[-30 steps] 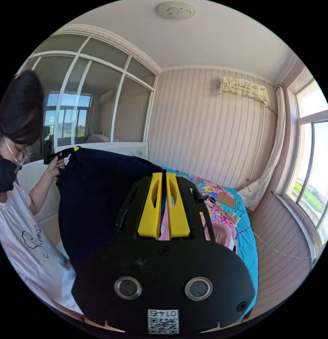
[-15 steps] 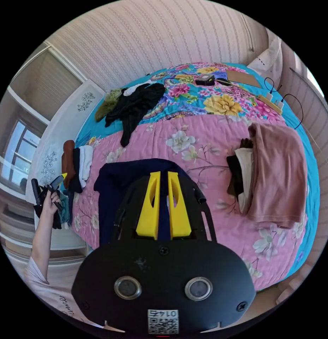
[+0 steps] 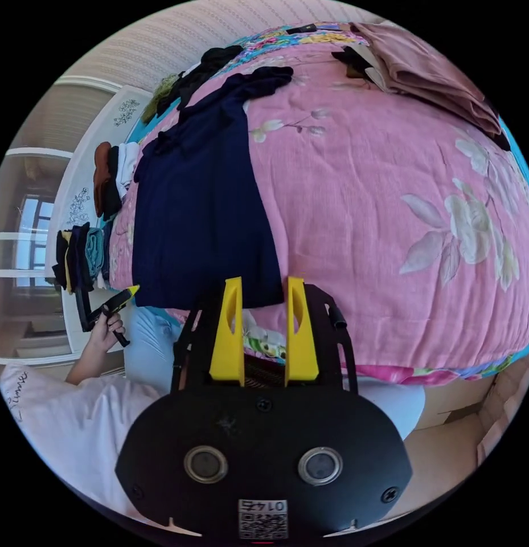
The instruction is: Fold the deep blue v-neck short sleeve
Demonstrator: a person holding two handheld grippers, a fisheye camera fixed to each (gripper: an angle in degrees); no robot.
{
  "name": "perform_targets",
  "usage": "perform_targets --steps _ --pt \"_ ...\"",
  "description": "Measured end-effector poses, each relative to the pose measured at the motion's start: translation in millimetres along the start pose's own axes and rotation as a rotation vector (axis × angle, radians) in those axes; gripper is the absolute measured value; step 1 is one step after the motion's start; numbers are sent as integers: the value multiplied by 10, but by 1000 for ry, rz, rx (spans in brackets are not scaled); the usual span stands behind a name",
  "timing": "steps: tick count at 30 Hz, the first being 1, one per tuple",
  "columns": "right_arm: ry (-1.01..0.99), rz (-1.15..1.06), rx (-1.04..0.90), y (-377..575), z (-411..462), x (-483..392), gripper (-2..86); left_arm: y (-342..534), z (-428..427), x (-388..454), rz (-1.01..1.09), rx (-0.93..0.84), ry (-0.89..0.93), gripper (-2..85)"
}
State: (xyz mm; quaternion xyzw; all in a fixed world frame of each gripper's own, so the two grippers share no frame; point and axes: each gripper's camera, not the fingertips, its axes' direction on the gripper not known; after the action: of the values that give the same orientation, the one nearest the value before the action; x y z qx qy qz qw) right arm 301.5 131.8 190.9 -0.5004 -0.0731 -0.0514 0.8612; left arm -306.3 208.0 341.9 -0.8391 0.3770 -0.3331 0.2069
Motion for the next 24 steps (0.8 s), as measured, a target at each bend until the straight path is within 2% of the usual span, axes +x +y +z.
perform_targets --steps 3,5,10,12,15,17,21,24 --pt "-10 -1 -22 -125 -28 113 30 -112 -9 -9 64 -40 -76 54" --pt "-116 -24 -16 -205 -123 202 17 -157 -134 -84 69 -54 14 11" --pt "-176 -61 20 -87 -408 401 8 13 -634 -159 127 76 126 -3" --pt "-213 -72 -32 31 -459 482 6 145 -807 -204 161 61 153 -5" --pt "-235 -126 -155 306 -529 563 6 461 -1094 -320 231 19 314 -6" --pt "-332 -130 -197 504 -624 655 5 706 -1360 -437 230 86 464 -6" --pt "-496 -109 -91 438 -809 859 5 680 -1534 -582 139 189 426 -7" --pt "-536 -31 76 -183 -944 1085 5 -14 -1407 -722 3 175 551 -8"
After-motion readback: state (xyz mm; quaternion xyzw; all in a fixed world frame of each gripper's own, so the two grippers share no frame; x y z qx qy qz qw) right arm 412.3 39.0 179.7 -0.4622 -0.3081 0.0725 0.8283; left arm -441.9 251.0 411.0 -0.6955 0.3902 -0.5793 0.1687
